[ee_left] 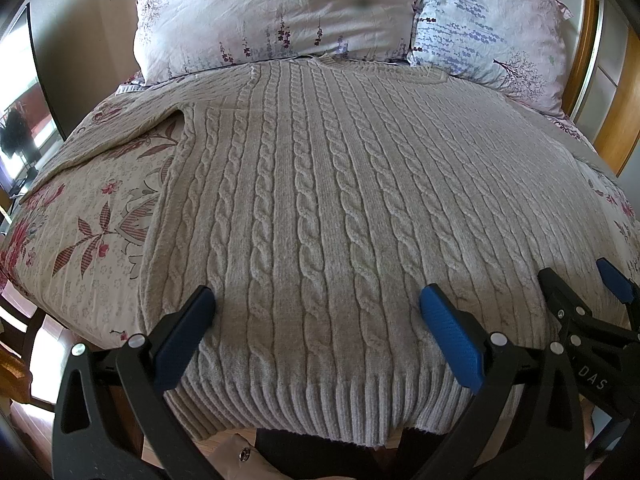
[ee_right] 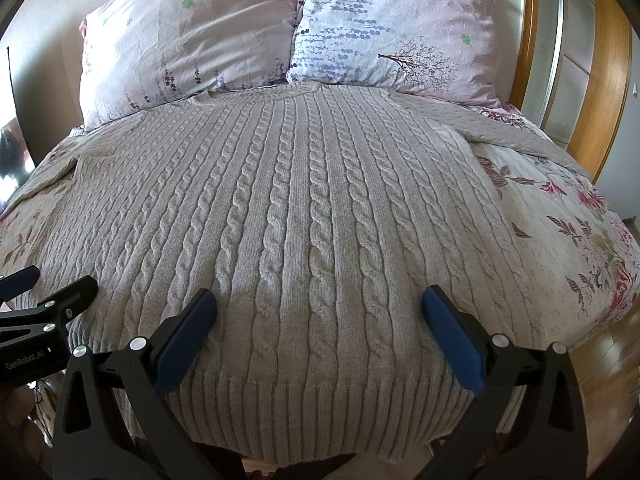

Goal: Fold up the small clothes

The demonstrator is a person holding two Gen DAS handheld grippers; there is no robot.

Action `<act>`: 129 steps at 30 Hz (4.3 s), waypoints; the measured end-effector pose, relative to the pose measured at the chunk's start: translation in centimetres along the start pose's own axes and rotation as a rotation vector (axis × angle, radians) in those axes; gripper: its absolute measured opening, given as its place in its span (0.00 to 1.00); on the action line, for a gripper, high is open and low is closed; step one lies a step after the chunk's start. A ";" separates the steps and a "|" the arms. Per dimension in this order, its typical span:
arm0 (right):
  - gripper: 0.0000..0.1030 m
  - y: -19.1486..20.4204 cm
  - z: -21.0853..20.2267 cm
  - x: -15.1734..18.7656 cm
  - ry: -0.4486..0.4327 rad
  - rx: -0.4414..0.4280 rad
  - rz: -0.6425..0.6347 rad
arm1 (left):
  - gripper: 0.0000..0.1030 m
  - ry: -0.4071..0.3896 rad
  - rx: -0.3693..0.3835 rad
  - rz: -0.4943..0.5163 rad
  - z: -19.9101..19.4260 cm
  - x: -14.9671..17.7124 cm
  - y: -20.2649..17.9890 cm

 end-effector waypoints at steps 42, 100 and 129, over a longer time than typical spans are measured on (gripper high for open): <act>0.99 0.0 0.0 0.0 -0.001 0.000 0.000 | 0.98 -0.003 -0.001 0.000 0.0 0.0 0.0; 0.68 -26.8 8.5 -9.8 0.010 -0.013 0.679 | 0.98 -0.062 0.090 0.017 3.8 -9.5 0.3; 0.09 -35.3 12.2 -12.2 -0.103 0.234 0.758 | 0.98 -0.008 0.216 -0.082 9.8 -12.7 0.8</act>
Point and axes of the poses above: each gripper's, at about its wrist camera, not at the fingertips, and z roughly the way its jaws point, y to its left, x to its underside, the point moved 1 cm from there along z, roughly the way its jaws point, and after that the axes turned 7 degrees about -y, right-handed, at the moved point
